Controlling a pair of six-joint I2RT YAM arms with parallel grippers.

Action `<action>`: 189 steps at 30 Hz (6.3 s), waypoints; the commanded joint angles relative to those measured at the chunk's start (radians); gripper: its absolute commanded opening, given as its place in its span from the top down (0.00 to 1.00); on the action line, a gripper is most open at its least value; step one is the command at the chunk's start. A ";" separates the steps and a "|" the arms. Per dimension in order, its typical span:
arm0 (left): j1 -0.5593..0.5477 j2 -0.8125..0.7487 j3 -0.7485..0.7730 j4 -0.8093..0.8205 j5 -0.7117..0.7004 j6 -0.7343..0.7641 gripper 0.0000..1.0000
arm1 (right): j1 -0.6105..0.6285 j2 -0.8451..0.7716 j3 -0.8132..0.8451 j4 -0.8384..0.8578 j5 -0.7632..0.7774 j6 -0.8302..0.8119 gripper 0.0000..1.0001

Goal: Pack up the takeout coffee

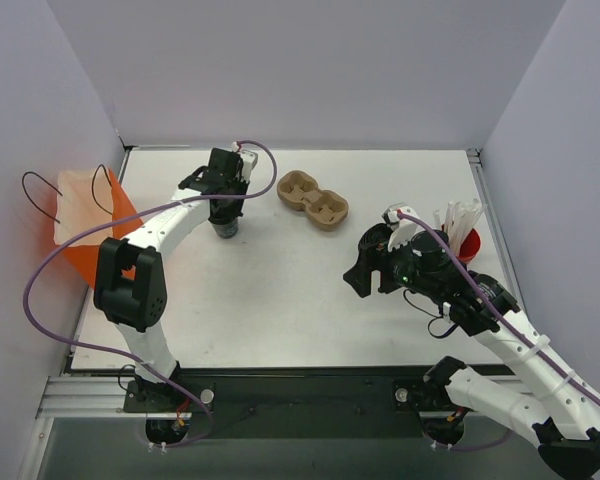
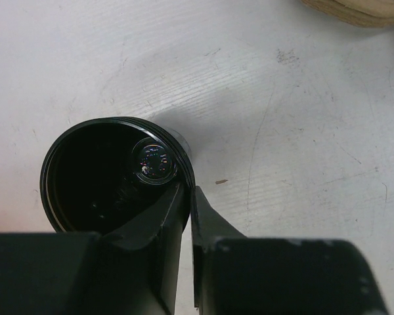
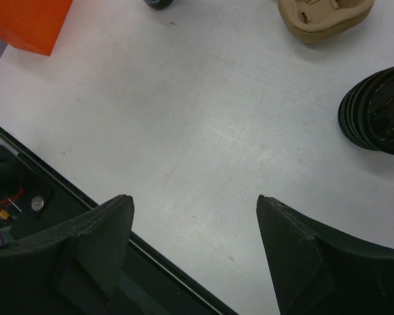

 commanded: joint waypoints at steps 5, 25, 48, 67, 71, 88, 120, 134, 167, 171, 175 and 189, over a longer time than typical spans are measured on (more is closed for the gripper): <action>0.006 -0.009 0.056 0.026 0.006 0.021 0.91 | 0.008 -0.015 -0.007 0.005 0.028 -0.020 0.23; 0.006 -0.006 0.079 -0.016 0.024 0.027 0.85 | 0.008 -0.020 -0.024 0.002 0.038 -0.023 0.23; 0.004 0.020 0.093 -0.037 0.058 0.029 0.76 | 0.008 -0.026 -0.027 -0.006 0.049 -0.020 0.22; 0.009 0.035 0.113 -0.054 0.079 0.029 0.76 | 0.008 -0.025 -0.029 -0.010 0.052 -0.020 0.22; 0.009 0.035 0.108 -0.054 0.084 0.032 0.85 | 0.008 -0.025 -0.030 -0.013 0.058 -0.020 0.22; 0.009 0.044 0.149 -0.103 0.102 0.059 1.00 | 0.009 -0.028 -0.027 -0.030 0.075 -0.023 0.22; 0.006 0.107 0.265 -0.226 0.162 0.050 1.00 | 0.011 0.038 0.024 -0.069 0.086 -0.037 0.21; -0.013 0.106 0.317 -0.267 0.081 0.053 1.00 | 0.009 0.011 0.002 -0.072 0.090 -0.041 0.21; -0.088 0.120 0.334 -0.299 -0.068 0.075 1.00 | 0.011 -0.012 0.031 -0.098 0.090 -0.043 0.21; -0.099 0.104 0.364 -0.280 -0.140 0.079 1.00 | 0.011 -0.018 0.030 -0.099 0.095 -0.043 0.21; -0.119 0.086 0.412 -0.276 -0.195 0.095 1.00 | 0.009 -0.014 0.040 -0.099 0.095 -0.043 0.21; -0.192 -0.024 0.418 -0.253 -0.330 0.115 1.00 | 0.009 -0.055 0.059 -0.102 0.097 -0.032 0.21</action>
